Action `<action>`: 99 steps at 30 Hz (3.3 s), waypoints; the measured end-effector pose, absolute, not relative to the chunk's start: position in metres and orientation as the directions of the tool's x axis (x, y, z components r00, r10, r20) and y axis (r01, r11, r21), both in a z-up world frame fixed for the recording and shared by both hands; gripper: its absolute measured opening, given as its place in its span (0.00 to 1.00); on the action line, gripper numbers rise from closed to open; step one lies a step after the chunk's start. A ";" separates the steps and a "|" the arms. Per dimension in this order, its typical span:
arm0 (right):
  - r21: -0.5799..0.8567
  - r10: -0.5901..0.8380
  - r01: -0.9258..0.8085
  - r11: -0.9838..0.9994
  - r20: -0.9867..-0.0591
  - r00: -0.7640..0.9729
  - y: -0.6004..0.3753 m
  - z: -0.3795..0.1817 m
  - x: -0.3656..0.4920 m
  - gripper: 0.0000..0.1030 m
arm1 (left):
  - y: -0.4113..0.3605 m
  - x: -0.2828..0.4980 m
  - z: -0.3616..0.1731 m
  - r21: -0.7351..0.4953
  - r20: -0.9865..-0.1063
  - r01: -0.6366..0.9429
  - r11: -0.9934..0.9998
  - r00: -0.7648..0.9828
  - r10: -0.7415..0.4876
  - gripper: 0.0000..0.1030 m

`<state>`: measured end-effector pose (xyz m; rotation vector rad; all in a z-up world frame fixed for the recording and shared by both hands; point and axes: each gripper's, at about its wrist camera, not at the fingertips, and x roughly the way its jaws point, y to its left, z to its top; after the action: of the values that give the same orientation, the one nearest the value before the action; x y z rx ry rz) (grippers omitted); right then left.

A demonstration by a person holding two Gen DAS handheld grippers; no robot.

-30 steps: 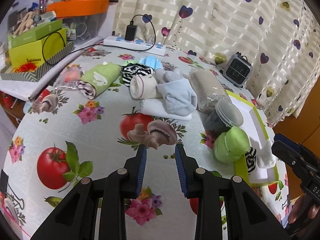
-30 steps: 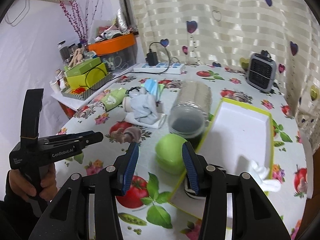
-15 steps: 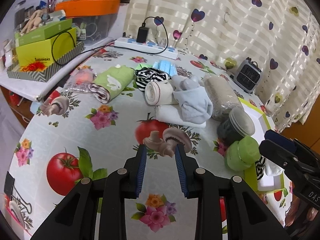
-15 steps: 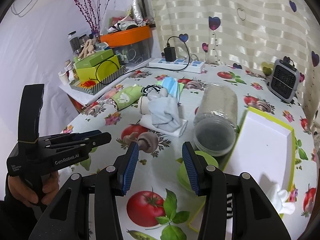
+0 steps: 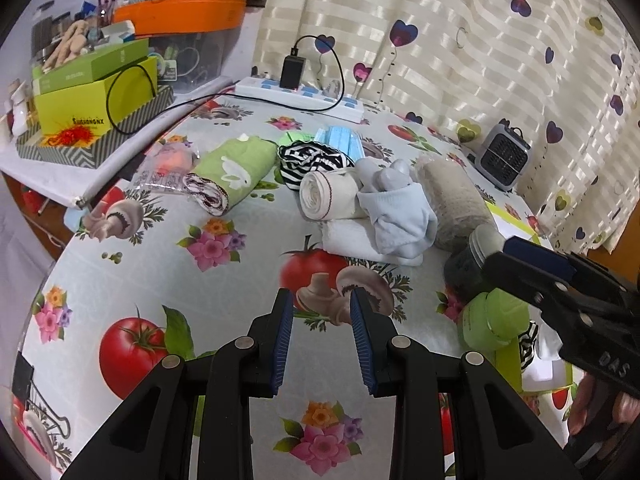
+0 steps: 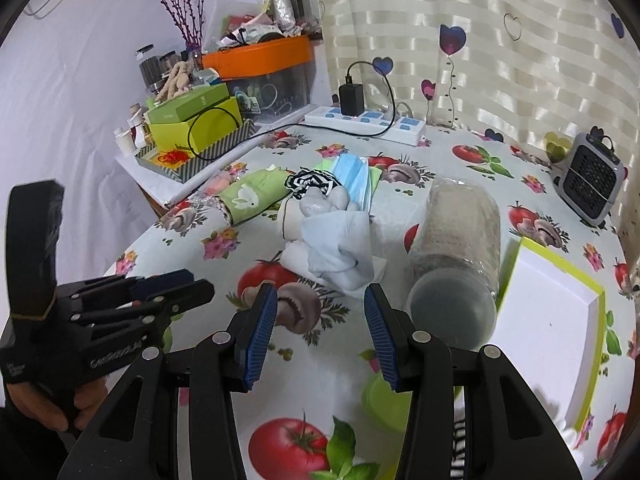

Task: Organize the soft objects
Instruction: 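Grasp the rolled cream towel with the left tool while the right tool grasps the grey glove, then carry the rolled towel and grey glove over the white box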

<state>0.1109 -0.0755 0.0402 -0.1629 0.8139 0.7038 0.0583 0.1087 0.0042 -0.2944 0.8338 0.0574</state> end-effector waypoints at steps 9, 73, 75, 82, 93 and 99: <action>0.134 0.488 -0.637 0.759 -0.765 0.421 -0.053 0.028 0.145 0.45 | 0.121 0.067 -0.002 -0.249 -0.742 -0.184 0.951 0.667 -0.066 0.27; 0.295 0.541 -0.523 0.800 -0.731 0.415 -0.104 0.038 0.164 0.35 | 0.104 0.190 -0.014 -0.201 -0.738 0.147 0.969 0.628 -0.248 0.40; 0.303 0.546 -0.521 0.798 -0.728 0.413 -0.107 0.039 0.161 0.35 | 0.106 0.191 -0.016 -0.162 -0.747 0.131 0.978 0.632 -0.208 0.40; 0.312 0.561 -0.531 0.788 -0.717 0.413 -0.108 0.042 0.159 0.35 | 0.100 0.195 -0.023 -0.157 -0.759 0.207 0.966 0.600 -0.252 0.45; 0.326 0.570 -0.521 0.789 -0.704 0.424 -0.119 0.043 0.150 0.35 | 0.098 0.191 -0.032 -0.196 -0.752 0.142 0.970 0.614 -0.241 0.43; 0.330 0.581 -0.521 0.787 -0.681 0.446 -0.128 0.046 0.135 0.35 | 0.097 0.173 -0.027 -0.201 -0.737 0.075 0.977 0.645 -0.201 0.42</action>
<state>0.1354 -0.1280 0.0457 0.0764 0.8731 0.6830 0.1734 0.0970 -0.0274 -0.1572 0.8558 -0.1582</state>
